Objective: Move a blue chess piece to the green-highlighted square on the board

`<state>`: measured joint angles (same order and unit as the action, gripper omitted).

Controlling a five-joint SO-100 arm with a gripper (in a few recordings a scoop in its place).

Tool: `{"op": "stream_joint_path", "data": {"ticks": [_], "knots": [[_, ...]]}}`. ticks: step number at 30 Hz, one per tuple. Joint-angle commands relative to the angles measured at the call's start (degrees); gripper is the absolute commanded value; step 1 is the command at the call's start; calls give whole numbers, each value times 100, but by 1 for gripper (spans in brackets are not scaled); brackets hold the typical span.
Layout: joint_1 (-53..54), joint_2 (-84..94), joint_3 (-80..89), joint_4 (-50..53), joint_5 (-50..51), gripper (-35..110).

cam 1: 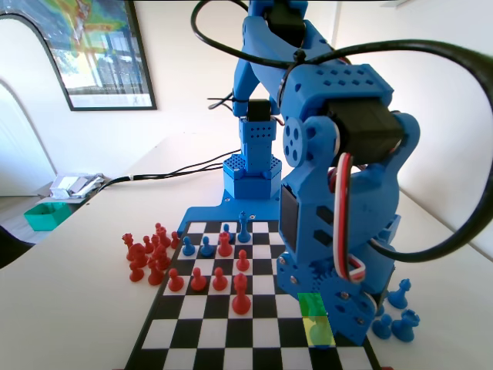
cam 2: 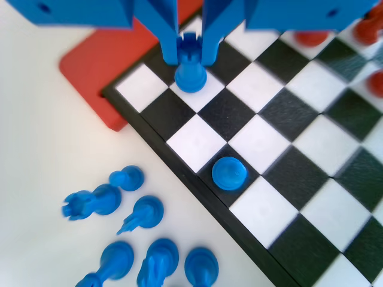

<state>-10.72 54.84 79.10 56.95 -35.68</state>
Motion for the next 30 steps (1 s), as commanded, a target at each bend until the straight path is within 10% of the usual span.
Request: {"op": "stream_joint_path", "data": {"ticks": [1,30], "knots": [[-79,114,-167,-97,-70,1],[-237,1204,-35,773,97,1]]}}
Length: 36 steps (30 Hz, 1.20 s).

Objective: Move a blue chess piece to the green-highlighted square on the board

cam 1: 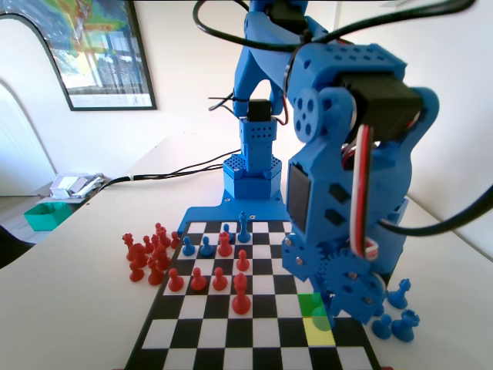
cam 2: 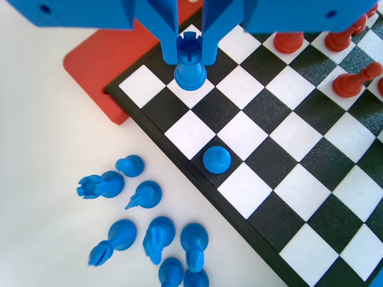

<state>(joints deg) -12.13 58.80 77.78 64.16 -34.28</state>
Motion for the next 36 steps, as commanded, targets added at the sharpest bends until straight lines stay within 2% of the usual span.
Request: {"op": "stream_joint_path", "data": {"ticks": [1,22,36], "knots": [[-97,844,176,9,-53,1],[-9,993,1037,-448,-264,1],[-79,984,1020,-413,-343,13]]}}
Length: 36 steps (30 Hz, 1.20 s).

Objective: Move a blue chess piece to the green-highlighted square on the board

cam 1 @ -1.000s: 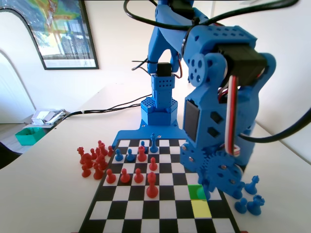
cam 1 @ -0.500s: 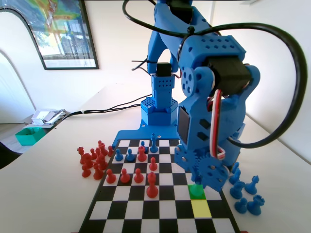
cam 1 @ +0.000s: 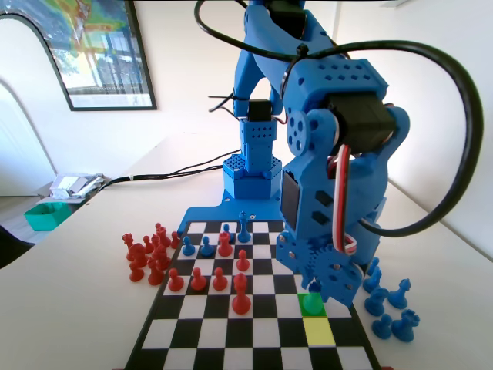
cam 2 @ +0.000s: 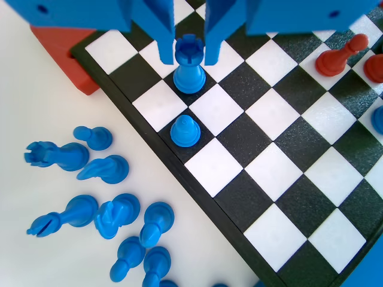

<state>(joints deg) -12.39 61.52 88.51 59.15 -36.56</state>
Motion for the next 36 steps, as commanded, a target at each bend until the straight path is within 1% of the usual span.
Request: {"op": "stream_joint_path", "data": {"ticks": [1,5,10,11,13,16,18,23,28,36], "knots": [[-53,721,-79,114,-123,13],[-26,800,-308,290,-123,13],[79,1028,-879,809,-167,13],[79,1099,-1002,958,-229,12],[79,1266,-1230,1301,-439,5],[79,1626,-1468,1714,-703,1],[88,1942,-1529,1986,-923,1],[167,2804,-1573,2733,-1802,1],[563,3797,-1485,3665,-2795,1],[1187,5537,-1274,4562,-4465,1]]}}
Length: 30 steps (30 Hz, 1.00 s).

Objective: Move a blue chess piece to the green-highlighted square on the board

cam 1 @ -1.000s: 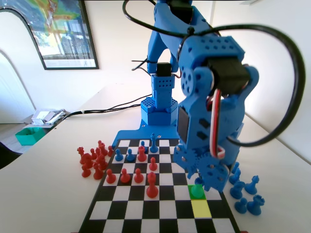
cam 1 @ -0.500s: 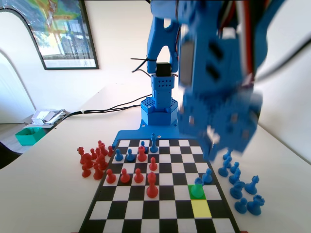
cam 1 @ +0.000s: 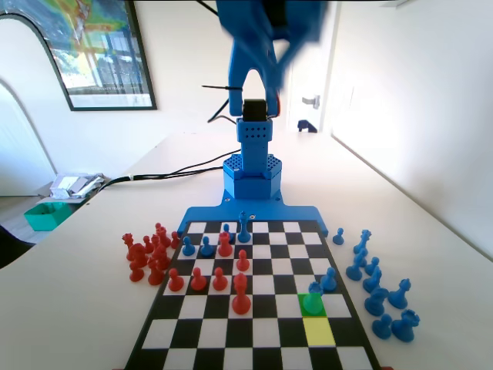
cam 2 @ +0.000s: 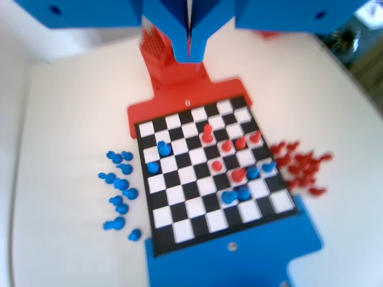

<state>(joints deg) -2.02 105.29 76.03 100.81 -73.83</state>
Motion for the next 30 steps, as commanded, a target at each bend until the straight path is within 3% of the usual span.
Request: {"op": "stream_joint_path", "data": {"ticks": [1,13,24,30], "knots": [[193,1362,62,492,-932,1],[554,4078,2408,404,-2689,1],[431,6064,4500,-738,-2892,1],[404,6495,4834,-967,-2909,1]]}}
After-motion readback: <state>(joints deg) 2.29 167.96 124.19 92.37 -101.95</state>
